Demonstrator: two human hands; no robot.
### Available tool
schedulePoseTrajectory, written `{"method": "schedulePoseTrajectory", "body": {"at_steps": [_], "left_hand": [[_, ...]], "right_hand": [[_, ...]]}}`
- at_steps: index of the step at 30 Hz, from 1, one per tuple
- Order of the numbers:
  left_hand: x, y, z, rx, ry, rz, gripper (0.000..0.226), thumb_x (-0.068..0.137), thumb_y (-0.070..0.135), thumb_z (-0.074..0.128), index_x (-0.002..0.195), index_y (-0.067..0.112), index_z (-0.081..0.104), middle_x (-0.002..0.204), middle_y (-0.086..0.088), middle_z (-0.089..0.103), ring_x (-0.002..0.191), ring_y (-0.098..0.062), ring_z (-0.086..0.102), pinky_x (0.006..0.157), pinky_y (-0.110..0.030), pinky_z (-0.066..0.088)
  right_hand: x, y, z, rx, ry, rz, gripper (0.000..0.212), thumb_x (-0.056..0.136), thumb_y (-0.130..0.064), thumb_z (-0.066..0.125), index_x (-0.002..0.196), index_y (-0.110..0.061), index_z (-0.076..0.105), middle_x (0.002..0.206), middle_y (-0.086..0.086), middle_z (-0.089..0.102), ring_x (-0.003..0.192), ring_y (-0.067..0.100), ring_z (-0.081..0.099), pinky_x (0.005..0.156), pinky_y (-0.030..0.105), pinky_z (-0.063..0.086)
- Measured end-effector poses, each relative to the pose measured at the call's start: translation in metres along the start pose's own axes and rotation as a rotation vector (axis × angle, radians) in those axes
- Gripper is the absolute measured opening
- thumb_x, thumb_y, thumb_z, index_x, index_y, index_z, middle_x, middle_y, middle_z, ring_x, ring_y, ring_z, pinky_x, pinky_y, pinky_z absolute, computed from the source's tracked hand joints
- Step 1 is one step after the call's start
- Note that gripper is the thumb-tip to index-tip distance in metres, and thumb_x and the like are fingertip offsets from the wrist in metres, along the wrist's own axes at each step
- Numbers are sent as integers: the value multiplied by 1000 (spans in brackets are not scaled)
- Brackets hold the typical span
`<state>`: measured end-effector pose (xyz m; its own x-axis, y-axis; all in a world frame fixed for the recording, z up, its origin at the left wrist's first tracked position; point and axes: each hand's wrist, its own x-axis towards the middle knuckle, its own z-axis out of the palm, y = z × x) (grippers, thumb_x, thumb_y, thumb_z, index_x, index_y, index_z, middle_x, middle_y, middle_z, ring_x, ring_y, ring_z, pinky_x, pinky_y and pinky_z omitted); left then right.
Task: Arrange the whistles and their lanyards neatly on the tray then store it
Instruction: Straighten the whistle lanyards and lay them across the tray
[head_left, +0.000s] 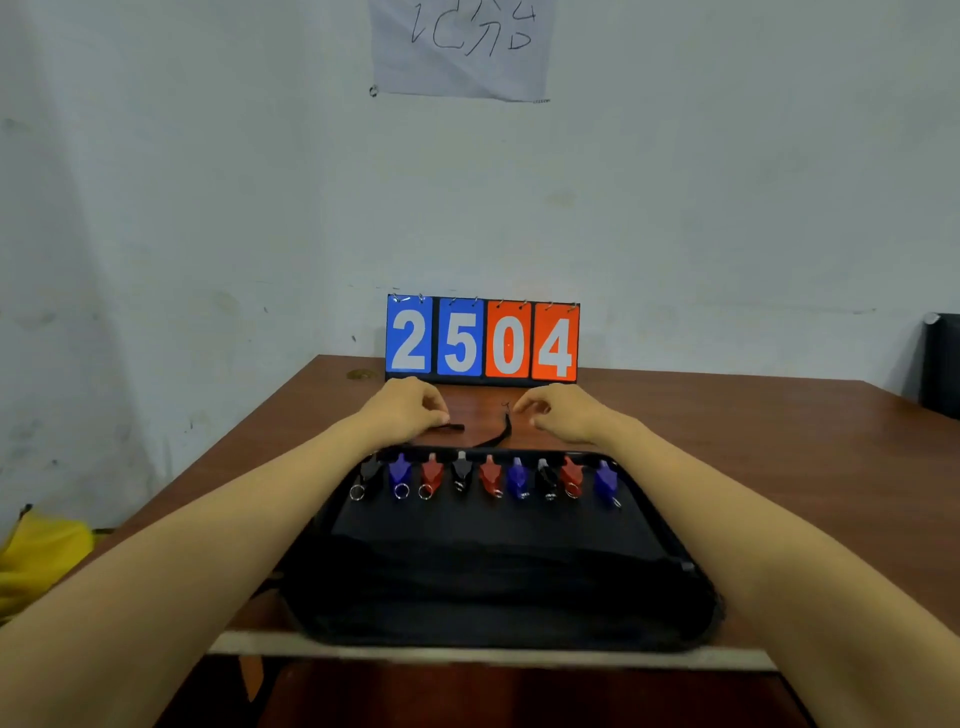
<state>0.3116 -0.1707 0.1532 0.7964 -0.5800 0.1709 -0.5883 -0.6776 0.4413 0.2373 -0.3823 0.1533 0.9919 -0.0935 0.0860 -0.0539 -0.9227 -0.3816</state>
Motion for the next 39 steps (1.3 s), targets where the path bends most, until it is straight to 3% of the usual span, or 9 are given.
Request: {"method": "schedulePoseTrajectory", "body": {"at_steps": [5,10,16,19,23,29,32,35,39], "left_hand": [[46,0,18,13,-127,38,23,89,26,60,106,13,68,111,-1,66,94,-9,55,83,-22,41],[77,12,48,43,-237,43,36,87,38,61,108,9,67,108,-4,66,99,-19,60,89,-32,48],[92,13,73,13,-283,22,25,85,27,66,101,8,67,104,-5,65,97,-20,59,87,-31,48],[92,11,73,66,-229,0,18,87,22,63,100,9,68,109,-7,66,104,-24,59,95,-36,47],[85,10,66,144,-124,20,18,94,23,51,102,11,60,109,-8,65,103,-26,57,92,-36,43],[67,24,49,-277,-53,22,44,95,35,50,131,10,47,129,-6,57,120,-21,52,97,-30,40],[53,39,35,-341,-62,138,32,95,34,49,114,11,63,106,-2,69,103,-12,60,93,-24,41],[39,51,18,-397,-35,168,24,94,30,52,104,13,65,81,6,67,78,0,57,73,-15,38],[24,58,-7,-117,83,185,20,97,27,48,89,16,63,66,10,53,58,-5,44,58,-20,34]], "right_hand": [[51,6,12,-108,-114,-35,42,91,3,48,128,-17,56,133,5,55,121,19,51,91,23,39],[84,18,19,-179,-165,-46,45,90,4,46,128,-17,56,133,4,55,120,20,53,93,27,44],[93,37,28,-189,-225,-69,26,89,-9,57,113,-16,64,116,3,63,101,16,56,88,28,46],[93,45,30,-221,-155,-88,6,89,-17,61,95,-18,61,105,1,57,99,17,49,83,28,40],[85,46,31,-296,-29,-150,4,93,-23,54,93,-19,55,107,5,56,97,17,43,84,33,42],[55,23,-9,-230,166,-271,9,96,-24,48,99,-18,54,98,5,66,86,21,58,77,32,48],[35,8,-33,-215,221,-333,14,93,-26,54,97,-16,62,96,4,68,87,21,60,80,36,51],[16,-2,-52,-204,248,-363,16,92,-25,56,95,-16,69,95,2,70,88,19,60,80,36,50],[-8,-9,-77,-274,316,-341,22,95,-22,51,103,-16,70,102,-1,70,92,16,60,82,33,47]]}}
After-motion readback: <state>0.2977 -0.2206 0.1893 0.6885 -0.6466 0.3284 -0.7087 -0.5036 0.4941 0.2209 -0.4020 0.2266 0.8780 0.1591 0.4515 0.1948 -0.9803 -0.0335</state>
